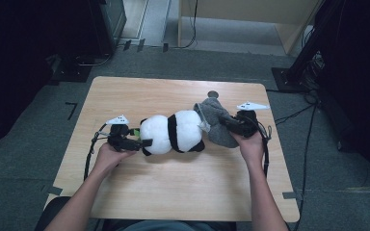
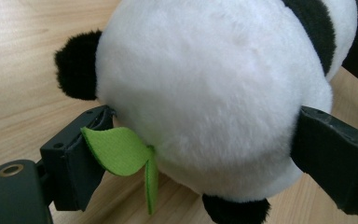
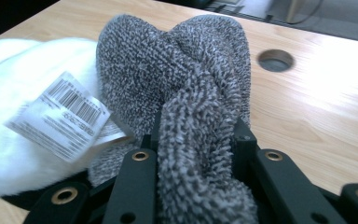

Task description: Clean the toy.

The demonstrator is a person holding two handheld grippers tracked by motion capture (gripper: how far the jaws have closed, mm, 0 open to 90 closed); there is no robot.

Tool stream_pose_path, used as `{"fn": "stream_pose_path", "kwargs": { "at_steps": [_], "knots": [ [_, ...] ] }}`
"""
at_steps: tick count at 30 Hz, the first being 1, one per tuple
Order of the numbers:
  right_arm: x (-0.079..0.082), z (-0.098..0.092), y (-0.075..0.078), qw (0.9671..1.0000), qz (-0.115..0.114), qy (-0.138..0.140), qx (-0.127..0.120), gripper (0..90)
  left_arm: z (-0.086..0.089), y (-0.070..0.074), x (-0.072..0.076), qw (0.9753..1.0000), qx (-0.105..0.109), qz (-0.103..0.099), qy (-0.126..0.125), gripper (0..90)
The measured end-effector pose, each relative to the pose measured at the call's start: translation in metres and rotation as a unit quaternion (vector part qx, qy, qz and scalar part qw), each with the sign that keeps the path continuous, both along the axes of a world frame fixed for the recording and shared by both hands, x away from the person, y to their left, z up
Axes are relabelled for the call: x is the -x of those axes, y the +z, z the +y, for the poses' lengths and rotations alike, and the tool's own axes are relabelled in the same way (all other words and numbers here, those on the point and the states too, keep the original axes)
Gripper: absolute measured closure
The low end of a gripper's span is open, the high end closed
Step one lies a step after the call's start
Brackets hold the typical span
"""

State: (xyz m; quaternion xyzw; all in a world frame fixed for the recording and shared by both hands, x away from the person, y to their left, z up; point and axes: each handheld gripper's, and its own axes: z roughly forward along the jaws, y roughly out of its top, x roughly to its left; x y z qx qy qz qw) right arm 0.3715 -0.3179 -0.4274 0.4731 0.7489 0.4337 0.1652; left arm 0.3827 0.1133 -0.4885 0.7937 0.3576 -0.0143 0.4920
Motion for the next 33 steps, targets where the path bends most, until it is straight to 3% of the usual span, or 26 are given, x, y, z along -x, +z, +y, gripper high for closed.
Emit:
{"fn": "stream_pose_path", "kwargs": {
  "at_steps": [7, 10, 13, 16, 17, 21, 23, 28, 30, 33],
  "knots": [
    [-0.002, 0.036, -0.006, 0.9978, 0.015, 0.064, 0.007, 73.8, -0.004, -0.002, 0.000, 0.9999, 0.011, -0.005, -0.006, 8.8],
    [-0.001, 0.040, -0.007, 0.9969, 0.014, 0.077, 0.010, 74.8, -0.006, -0.002, -0.002, 0.9999, 0.014, -0.003, -0.003, 7.2],
    [0.000, 0.041, -0.008, 0.9947, 0.021, 0.100, -0.009, 75.6, -0.012, -0.006, -0.005, 0.9999, 0.012, 0.000, 0.003, 0.1],
    [0.002, 0.042, -0.008, 0.9931, 0.023, 0.113, -0.022, 75.6, -0.016, -0.006, -0.006, 0.9999, 0.009, -0.005, 0.010, 0.0],
    [0.003, 0.043, -0.008, 0.9932, 0.021, 0.114, -0.015, 75.6, -0.015, -0.006, -0.006, 0.9999, 0.006, -0.008, 0.010, 1.4],
    [0.004, 0.040, -0.006, 0.9941, 0.020, 0.107, -0.006, 75.4, -0.012, -0.003, -0.004, 0.9998, -0.003, -0.015, 0.011, 21.4],
    [0.004, 0.037, -0.001, 0.9952, 0.016, 0.097, -0.001, 75.3, -0.011, -0.001, -0.003, 0.9999, -0.003, -0.010, 0.011, 26.1],
    [0.008, 0.026, 0.031, 0.9972, -0.029, 0.068, -0.006, 75.1, -0.010, 0.003, -0.002, 1.0000, 0.000, -0.003, 0.009, 37.2],
    [0.008, 0.025, 0.042, 0.9967, -0.041, 0.068, -0.015, 74.9, -0.009, 0.004, -0.001, 1.0000, -0.002, -0.002, 0.007, 40.7],
    [0.006, 0.034, 0.060, 0.9956, -0.052, 0.078, -0.008, 74.6, -0.009, 0.006, 0.001, 1.0000, -0.003, -0.001, 0.001, 46.3]
  ]
}}
